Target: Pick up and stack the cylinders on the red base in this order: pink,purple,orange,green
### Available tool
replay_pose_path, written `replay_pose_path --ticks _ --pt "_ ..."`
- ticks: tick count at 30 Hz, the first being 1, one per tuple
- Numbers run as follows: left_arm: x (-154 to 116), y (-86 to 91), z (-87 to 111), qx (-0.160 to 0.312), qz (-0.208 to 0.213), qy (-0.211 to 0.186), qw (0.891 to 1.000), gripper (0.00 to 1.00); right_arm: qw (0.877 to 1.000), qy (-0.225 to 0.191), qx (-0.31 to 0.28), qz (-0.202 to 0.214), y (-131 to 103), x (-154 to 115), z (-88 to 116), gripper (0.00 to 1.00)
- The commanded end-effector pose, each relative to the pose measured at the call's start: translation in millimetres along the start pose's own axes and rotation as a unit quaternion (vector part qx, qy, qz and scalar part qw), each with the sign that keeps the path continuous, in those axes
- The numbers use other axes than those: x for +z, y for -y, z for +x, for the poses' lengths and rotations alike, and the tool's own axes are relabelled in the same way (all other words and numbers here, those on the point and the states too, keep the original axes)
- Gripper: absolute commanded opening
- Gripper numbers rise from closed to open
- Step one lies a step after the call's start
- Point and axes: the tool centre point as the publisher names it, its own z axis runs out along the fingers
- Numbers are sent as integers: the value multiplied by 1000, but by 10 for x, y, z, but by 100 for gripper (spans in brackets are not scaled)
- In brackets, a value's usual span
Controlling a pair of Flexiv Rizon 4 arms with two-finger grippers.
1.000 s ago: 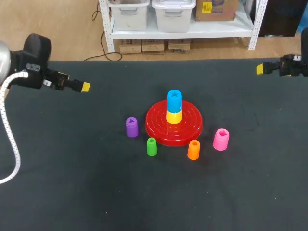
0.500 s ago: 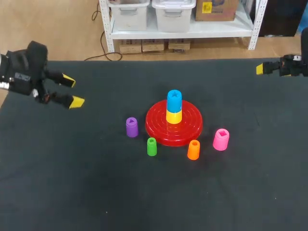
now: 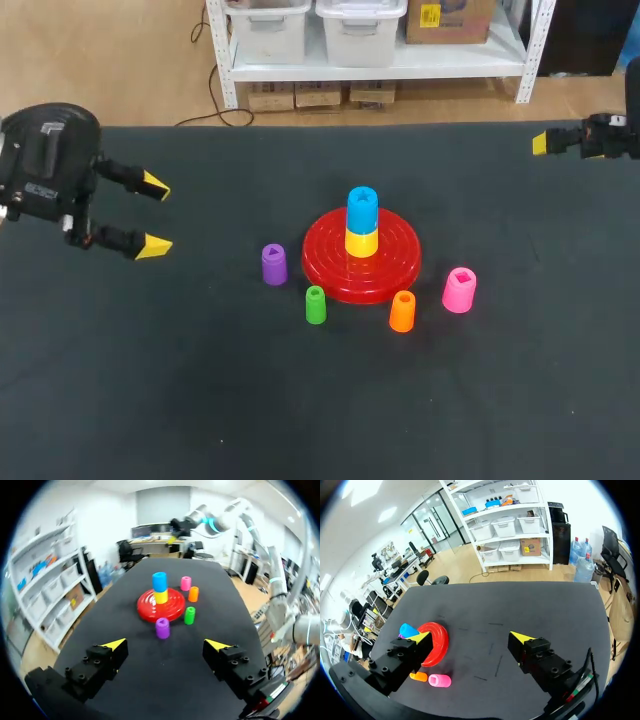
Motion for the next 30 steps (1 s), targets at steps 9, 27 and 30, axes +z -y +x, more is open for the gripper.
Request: replay_pose_path --ticks 9,27,30 --pt "0 29 47 -1 53 10 999 100 1000 0 0 0 -1 -5 0 100" --pt "142 146 160 -14 72 -10 997 100 1000 0 0 0 -1 -5 0 100" --pt "142 156 157 -13 72 -10 997 100 1000 0 0 0 -1 -5 0 100"
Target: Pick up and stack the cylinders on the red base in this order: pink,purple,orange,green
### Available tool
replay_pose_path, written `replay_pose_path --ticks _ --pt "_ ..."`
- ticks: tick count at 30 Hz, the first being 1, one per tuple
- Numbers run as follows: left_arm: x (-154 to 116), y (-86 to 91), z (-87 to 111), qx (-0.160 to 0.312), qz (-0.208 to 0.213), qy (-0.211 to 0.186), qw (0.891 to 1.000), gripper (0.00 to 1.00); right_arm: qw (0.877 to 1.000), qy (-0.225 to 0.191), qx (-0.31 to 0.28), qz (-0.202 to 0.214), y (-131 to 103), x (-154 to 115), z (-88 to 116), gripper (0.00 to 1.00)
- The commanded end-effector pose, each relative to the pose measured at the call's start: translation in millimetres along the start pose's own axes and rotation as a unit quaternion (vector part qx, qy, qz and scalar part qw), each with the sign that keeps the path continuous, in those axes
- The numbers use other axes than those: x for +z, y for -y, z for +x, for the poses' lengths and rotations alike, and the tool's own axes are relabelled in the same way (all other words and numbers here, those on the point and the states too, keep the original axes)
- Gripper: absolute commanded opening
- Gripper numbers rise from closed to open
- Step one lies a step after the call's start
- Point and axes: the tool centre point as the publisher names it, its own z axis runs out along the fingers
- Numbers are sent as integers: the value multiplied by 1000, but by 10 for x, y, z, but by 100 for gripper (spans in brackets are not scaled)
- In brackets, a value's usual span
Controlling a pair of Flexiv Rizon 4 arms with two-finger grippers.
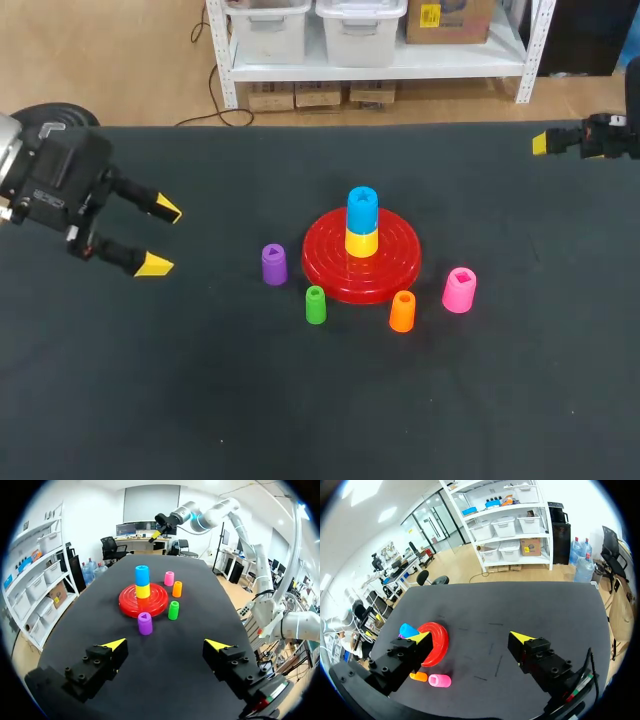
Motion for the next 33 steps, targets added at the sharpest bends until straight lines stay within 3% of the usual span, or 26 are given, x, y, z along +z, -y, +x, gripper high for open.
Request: replay_pose_path --ticks 1,9,10,13,17,24,27,33 --pt "1 -3 4 1 -1 1 1000 100 1000 0 0 0 0 -5 1 100" --pt "1 -3 4 1 -1 1 1000 100 1000 0 0 0 0 -5 1 100" --pt "1 -3 4 1 -1 1 1000 100 999 -7 -9 30 3 -29 7 100" --pt "1 -3 4 1 -1 1 1000 100 997 -38 -58 29 -119 -83 69 100" --pt "1 -3 4 1 -1 1 1000 100 984 -96 -132 67 -435 -26 238 100" --pt "1 -3 4 1 -1 1 1000 100 964 -182 -182 73 -653 98 524 100" --pt "1 -3 4 1 -1 1 1000 100 961 -201 -177 69 -657 96 632 100" --pt "1 -3 4 1 -1 1 1000 100 962 -200 -170 77 -623 41 635 100"
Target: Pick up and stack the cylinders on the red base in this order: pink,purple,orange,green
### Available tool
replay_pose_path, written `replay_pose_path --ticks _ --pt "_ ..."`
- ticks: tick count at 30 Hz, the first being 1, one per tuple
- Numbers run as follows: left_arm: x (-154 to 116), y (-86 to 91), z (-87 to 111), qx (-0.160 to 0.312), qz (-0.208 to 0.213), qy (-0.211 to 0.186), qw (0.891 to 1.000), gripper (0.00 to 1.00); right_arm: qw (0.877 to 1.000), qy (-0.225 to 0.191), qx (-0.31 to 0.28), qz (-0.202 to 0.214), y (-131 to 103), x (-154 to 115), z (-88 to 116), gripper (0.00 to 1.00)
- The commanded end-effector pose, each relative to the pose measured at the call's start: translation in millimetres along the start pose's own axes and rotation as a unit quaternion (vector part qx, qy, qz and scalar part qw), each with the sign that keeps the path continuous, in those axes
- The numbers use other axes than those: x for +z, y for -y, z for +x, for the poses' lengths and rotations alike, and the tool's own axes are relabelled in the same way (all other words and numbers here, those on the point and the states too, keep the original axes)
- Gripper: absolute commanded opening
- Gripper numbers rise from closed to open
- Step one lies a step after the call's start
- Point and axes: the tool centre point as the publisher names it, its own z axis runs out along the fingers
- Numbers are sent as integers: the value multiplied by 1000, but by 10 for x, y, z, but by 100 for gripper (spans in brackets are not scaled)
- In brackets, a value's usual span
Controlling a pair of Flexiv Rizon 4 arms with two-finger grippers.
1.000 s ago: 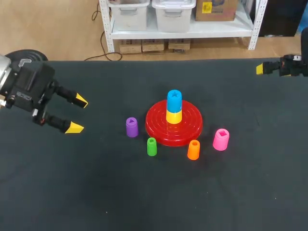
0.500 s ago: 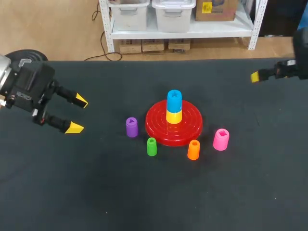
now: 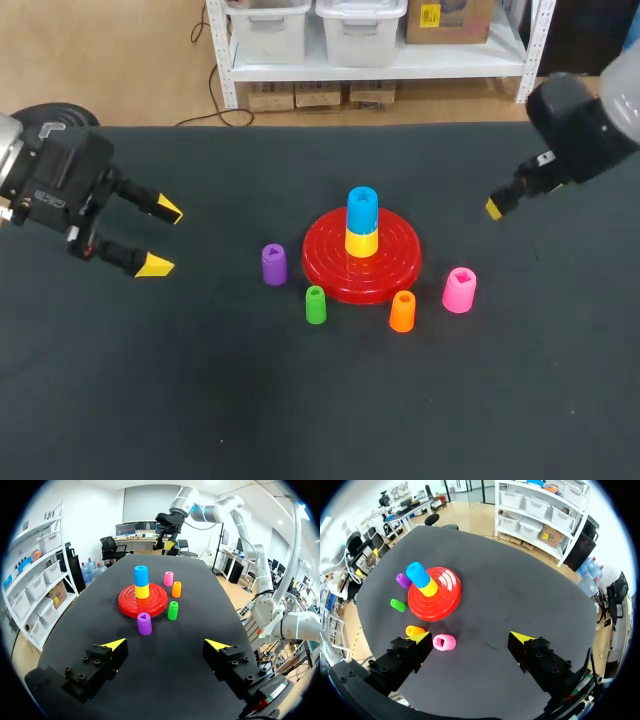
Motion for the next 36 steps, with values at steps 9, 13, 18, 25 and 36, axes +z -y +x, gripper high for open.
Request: replay_pose_path --ticks 9,13,18,25,36 --pt "2 -1 8 1 0 1 1000 100 1000 -1 1 22 -21 -47 13 100" --pt "2 -1 8 1 0 1 1000 100 999 -31 -28 19 -176 146 48 100" --pt "2 -1 8 1 0 1 1000 100 994 -84 -58 28 -271 418 151 100" --pt "2 -1 8 1 0 1 1000 100 990 -112 -85 30 -336 563 201 100" --pt "2 -1 8 1 0 1 1000 100 980 -144 -133 41 -474 741 264 100"
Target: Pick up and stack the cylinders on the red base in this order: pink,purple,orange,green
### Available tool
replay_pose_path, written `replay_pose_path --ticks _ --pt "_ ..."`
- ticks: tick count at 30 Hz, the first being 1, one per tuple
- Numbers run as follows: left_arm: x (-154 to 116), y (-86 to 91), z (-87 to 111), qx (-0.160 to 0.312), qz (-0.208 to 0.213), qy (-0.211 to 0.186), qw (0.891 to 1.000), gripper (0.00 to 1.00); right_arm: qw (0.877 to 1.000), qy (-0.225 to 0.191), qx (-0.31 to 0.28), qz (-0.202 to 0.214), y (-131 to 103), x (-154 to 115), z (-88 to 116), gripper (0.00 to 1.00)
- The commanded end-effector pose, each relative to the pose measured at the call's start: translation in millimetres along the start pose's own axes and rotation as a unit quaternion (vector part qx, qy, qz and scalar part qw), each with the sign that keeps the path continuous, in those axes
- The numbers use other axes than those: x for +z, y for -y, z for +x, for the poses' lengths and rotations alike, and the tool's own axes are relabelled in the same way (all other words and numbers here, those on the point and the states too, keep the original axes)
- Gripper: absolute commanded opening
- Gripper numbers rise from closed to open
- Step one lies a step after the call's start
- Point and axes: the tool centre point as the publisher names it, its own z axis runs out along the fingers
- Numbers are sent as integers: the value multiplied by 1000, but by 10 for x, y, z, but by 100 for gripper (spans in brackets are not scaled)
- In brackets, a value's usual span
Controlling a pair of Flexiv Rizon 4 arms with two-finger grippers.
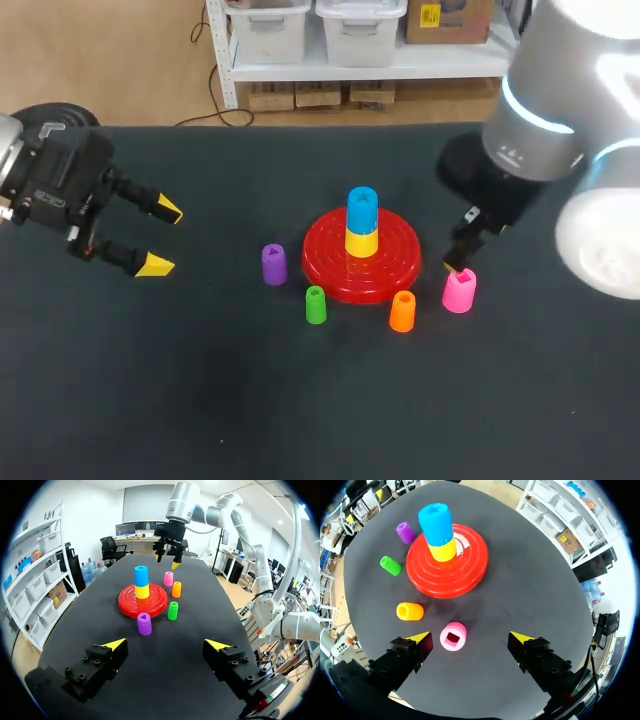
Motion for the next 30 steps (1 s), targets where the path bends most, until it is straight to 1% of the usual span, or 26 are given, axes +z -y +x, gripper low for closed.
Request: replay_pose_path --ticks 1,5,13,19,26,30 --pt "3 -2 11 1 0 1 1000 100 1000 -11 -5 0 -50 69 -24 100" --pt "3 -2 11 1 0 1 1000 100 1000 -20 -3 3 -101 126 7 100" --pt "3 -2 11 1 0 1 1000 100 999 -35 -15 -10 -212 275 20 100" --pt "3 -2 11 1 0 1 1000 100 999 -51 -7 -10 -229 341 31 100" --pt "3 -2 11 1 0 1 1000 100 998 -59 1 -15 -213 405 52 100" --pt "3 -2 11 1 0 1 1000 100 998 -65 11 -9 -186 439 64 100"
